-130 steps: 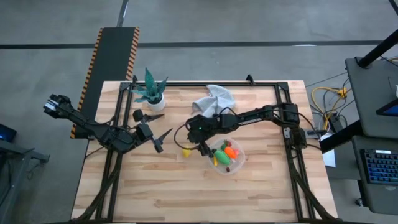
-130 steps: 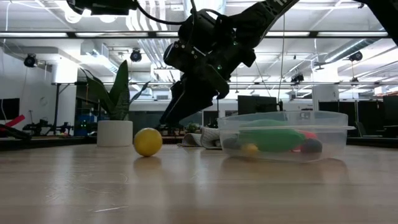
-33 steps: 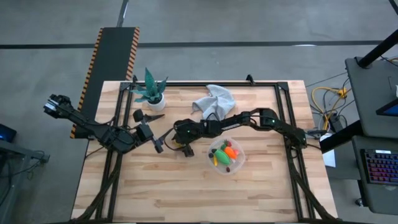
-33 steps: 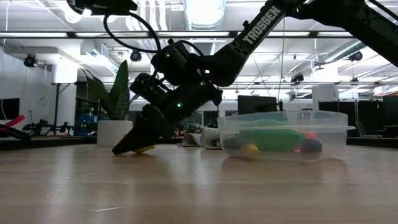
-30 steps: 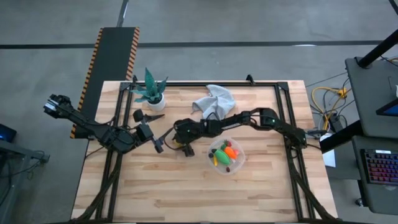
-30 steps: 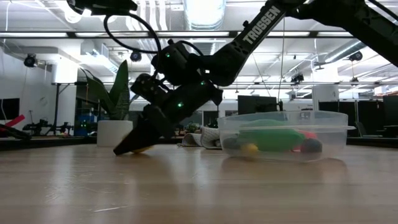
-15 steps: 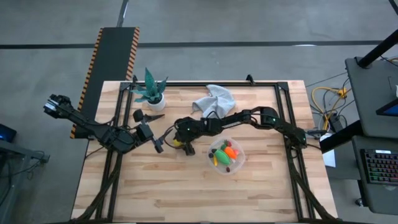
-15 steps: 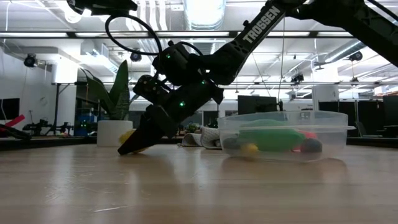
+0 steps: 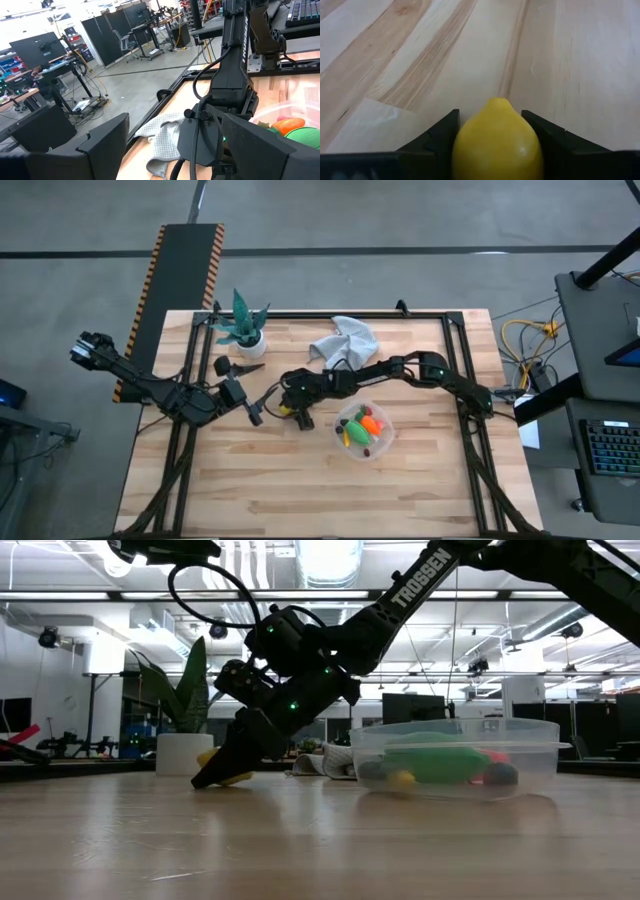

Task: Pick and placing Produce into tupperware
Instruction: Put the lemon into the transparent bin, then return to home position

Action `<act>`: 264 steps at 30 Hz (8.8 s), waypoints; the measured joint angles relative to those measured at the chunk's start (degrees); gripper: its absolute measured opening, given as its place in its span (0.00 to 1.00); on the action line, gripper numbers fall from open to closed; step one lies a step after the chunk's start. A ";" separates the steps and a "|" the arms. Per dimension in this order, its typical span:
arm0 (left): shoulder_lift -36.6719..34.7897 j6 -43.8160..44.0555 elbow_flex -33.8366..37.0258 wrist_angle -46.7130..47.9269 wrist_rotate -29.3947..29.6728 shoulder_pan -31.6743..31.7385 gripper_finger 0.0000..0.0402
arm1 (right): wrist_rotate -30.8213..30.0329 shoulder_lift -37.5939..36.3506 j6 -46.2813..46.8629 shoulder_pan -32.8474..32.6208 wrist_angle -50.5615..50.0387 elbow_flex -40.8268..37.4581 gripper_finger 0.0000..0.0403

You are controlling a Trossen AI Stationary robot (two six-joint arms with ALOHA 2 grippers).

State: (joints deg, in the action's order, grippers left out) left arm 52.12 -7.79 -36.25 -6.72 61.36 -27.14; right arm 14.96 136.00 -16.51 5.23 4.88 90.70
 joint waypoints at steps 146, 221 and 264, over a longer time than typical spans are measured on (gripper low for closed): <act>-31.00 -14.94 -9.23 27.72 -44.54 0.66 0.00 | -54.08 -103.36 1.37 -20.22 -15.94 -48.31 0.02; -50.38 1.42 35.41 -1.83 -50.56 25.22 0.00 | -27.04 -122.37 6.77 -12.58 -4.76 -76.35 0.02; -47.28 7.25 35.71 3.27 -61.13 25.22 0.00 | -23.98 -134.09 13.63 -11.93 -15.76 -85.97 0.02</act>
State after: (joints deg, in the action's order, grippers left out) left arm 4.84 -0.54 -0.54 -3.45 0.23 -1.91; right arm -9.02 1.91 -2.88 -6.70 -10.87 4.73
